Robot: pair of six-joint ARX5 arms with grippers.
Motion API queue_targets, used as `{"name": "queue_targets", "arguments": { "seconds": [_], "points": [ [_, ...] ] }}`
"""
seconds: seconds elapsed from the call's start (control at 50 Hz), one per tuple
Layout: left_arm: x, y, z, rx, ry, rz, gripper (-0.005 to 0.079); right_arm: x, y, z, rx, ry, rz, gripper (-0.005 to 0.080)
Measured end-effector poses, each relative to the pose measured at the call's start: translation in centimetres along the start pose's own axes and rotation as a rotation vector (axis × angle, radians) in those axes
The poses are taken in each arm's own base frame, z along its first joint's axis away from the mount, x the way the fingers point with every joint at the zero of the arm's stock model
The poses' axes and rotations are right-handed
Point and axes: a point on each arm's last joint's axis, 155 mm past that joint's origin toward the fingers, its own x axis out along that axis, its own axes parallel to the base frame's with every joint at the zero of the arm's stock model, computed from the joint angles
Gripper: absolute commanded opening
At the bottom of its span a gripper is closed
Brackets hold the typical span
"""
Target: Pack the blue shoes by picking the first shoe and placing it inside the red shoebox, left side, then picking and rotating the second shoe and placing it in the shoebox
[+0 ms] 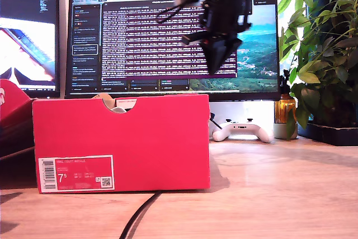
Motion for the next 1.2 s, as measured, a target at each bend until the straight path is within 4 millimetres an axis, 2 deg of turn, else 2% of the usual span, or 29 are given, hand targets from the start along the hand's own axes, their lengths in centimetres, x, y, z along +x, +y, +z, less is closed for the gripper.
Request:
{"name": "queue_targets", "arguments": {
  "seconds": [0.26,0.5,0.78,0.88,1.06,1.2],
  "points": [
    [-1.7,1.0,1.2,0.05,-0.076,0.074,-0.002,0.2,-0.6,-1.5,0.077,0.043,0.039,-0.0013],
    [-2.9,3.1,0.8,0.043,-0.085,0.175,-0.002,-0.4,-1.5,-2.4,0.1,0.067,0.037,-0.0013],
    [-4.8,4.4,3.1,0.038,-0.205,0.258,-0.0021,-5.5,-3.2,-1.2,0.128,-0.022,0.03,-0.0013],
    [-5.1,5.3,2.9,0.026,-0.191,0.299,-0.0021,-7.1,-3.2,-1.4,0.133,-0.043,0.044,-0.0013],
    [-5.4,6.1,3.0,0.014,-0.201,0.335,-0.0021,-8.2,-2.8,-2.6,0.131,-0.032,0.051,-0.0013],
    [-5.7,6.8,3.2,0.003,-0.21,0.363,-0.0021,-8.5,-2.1,-4.6,0.128,-0.001,0.063,-0.0013]
  ]
}}
